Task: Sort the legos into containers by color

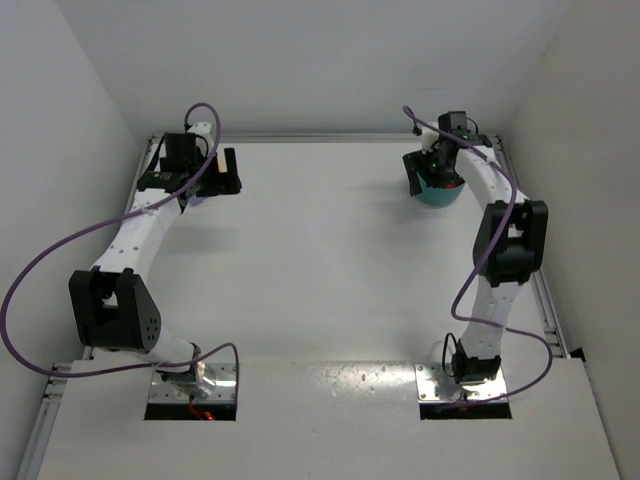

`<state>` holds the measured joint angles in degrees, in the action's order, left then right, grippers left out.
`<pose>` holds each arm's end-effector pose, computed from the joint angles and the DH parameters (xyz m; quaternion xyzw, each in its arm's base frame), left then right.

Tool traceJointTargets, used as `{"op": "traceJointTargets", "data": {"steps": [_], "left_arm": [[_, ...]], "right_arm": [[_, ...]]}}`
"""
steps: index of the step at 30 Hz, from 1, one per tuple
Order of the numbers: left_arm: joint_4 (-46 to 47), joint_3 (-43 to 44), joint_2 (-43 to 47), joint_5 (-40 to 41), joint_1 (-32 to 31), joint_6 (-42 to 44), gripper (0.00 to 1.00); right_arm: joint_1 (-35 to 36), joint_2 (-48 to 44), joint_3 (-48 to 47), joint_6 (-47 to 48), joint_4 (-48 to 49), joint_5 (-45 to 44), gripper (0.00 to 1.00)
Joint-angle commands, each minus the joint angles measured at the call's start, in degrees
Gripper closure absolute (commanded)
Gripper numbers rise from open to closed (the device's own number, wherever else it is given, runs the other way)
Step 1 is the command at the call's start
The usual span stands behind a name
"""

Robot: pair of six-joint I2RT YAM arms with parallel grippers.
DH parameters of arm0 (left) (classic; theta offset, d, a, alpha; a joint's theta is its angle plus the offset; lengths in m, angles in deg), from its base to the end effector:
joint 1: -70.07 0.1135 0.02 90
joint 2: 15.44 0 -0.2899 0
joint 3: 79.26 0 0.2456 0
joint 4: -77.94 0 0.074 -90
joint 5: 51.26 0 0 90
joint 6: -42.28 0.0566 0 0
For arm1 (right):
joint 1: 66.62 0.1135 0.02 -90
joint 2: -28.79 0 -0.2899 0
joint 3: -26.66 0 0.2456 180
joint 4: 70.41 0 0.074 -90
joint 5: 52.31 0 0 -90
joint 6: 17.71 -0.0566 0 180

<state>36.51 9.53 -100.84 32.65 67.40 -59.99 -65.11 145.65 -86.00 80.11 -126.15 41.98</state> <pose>0.3439 -0.0220 0.3367 -0.0519 0.8965 -0.1042 0.4275 0.4610 0.0164 0.2412 -0.0882 0.9611 0.0218 0.2607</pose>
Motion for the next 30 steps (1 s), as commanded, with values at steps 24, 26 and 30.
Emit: {"op": "traceJointTargets", "data": {"steps": [24,26,30], "left_arm": [[2.2,-0.5,1.3,-0.2,-0.6,0.3,0.0],[2.2,-0.5,1.3,-0.2,-0.6,0.3,0.0],[2.2,-0.5,1.3,-0.2,-0.6,0.3,0.0]], "right_arm": [[0.6,-1.3,1.2,-0.2,6.2,3.1,0.15],[0.6,-0.7,1.2,-0.2,6.2,3.1,0.15],[0.6,-0.7,2.4,-0.2,6.9,1.8,0.15]]}}
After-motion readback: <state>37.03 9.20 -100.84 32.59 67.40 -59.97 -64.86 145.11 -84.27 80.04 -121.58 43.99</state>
